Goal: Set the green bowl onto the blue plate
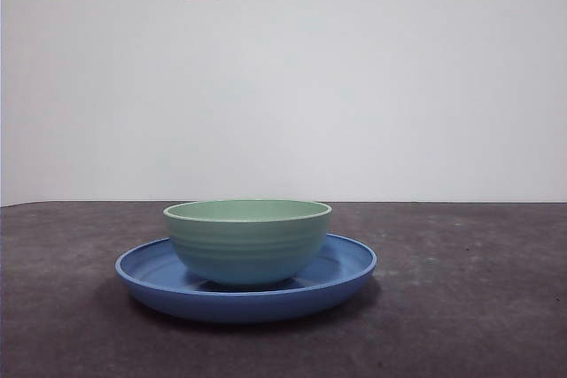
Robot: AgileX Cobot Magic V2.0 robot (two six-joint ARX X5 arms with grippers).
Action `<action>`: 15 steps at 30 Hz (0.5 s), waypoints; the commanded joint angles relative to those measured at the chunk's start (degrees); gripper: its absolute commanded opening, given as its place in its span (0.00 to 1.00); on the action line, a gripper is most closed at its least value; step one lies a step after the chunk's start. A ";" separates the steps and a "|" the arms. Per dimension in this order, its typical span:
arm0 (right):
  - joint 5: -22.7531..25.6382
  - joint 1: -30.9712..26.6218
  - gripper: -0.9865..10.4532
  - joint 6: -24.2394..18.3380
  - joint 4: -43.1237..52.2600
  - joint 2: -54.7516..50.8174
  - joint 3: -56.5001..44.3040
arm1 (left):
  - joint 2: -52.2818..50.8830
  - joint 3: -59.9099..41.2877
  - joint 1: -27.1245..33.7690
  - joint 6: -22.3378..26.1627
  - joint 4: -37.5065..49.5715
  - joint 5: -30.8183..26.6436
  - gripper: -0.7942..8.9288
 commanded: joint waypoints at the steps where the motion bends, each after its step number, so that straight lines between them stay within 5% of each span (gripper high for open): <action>1: -0.04 0.35 0.11 -0.13 0.59 0.00 0.42 | -0.63 -0.63 0.02 3.23 -2.14 0.02 0.09; 15: -0.04 0.35 0.11 -0.15 0.59 0.00 0.42 | -1.20 -2.14 0.26 8.17 2.93 0.02 0.09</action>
